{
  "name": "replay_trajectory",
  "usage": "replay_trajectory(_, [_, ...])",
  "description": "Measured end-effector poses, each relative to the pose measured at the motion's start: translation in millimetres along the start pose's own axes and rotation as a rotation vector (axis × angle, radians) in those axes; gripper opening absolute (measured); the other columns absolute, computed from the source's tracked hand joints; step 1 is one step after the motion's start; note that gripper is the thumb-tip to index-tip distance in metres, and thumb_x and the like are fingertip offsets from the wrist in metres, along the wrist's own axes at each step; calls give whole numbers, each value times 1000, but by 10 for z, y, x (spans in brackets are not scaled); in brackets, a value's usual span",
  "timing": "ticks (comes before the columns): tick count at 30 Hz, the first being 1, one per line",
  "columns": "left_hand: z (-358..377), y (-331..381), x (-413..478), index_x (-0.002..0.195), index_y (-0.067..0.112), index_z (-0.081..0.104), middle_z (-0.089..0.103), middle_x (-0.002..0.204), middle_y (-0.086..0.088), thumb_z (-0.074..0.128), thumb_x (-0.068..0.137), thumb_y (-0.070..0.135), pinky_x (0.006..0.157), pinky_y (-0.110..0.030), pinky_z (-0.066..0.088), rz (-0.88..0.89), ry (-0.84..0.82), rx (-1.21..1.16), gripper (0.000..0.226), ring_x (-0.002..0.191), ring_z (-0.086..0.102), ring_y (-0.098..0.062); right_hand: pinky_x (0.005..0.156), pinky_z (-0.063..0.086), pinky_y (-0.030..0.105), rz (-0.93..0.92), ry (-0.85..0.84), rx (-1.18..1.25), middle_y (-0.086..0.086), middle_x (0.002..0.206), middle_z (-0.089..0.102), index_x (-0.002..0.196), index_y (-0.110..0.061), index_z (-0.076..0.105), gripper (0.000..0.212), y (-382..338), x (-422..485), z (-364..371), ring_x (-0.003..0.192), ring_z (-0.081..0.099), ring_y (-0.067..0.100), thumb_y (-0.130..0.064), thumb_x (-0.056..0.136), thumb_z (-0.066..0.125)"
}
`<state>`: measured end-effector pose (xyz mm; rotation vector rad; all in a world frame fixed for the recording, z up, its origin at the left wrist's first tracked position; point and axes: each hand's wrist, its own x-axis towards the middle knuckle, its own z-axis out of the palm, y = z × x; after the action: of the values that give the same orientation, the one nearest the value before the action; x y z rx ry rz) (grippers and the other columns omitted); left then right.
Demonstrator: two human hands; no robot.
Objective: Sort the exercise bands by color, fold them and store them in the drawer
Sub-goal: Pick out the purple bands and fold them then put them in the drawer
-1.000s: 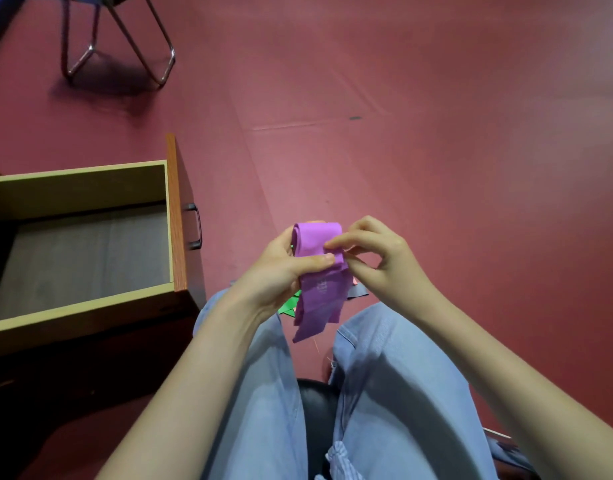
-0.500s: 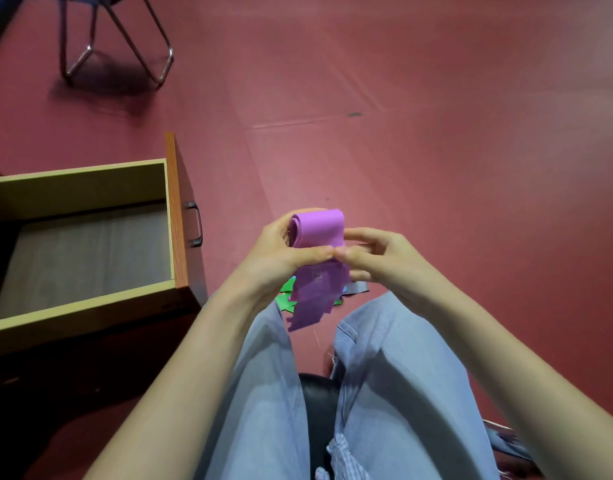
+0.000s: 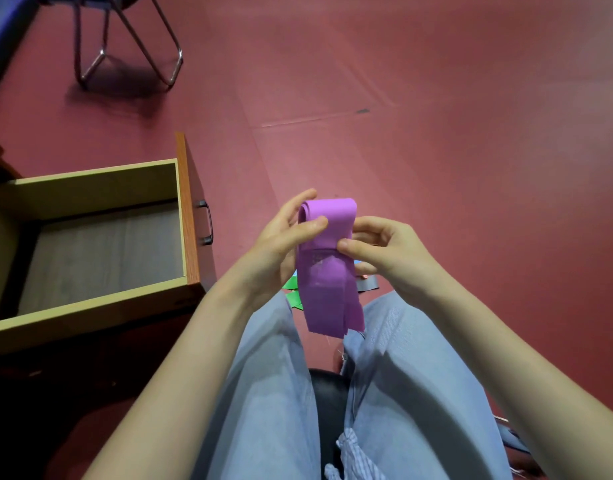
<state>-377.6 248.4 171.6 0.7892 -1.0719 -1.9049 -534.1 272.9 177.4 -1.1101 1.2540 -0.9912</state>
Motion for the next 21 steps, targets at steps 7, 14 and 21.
replay_trajectory(7, [-77,-318,-72,98,19,62,70,82,4,27,96,38,73,-26,48,-179,65,202,40,73,63,-7,62,55,21,-198,168,-45,-2,79,63,83,-21,61,22,-69,59,-17,68,59,5,1,80,62])
replay_trajectory(14, [91,-377,-28,88,31,54,61,85,14,33,98,18,74,-18,49,-29,216,314,27,69,60,6,63,53,21,-268,320,-30,-8,78,62,88,-17,60,19,40,72,137,59,57,-4,0,81,62])
replay_trajectory(21, [99,-409,-62,79,23,57,61,77,6,46,92,8,60,-11,47,42,365,298,23,64,58,-2,68,48,10,-342,226,-151,-12,84,61,84,-24,57,26,81,68,118,70,58,-9,2,80,62])
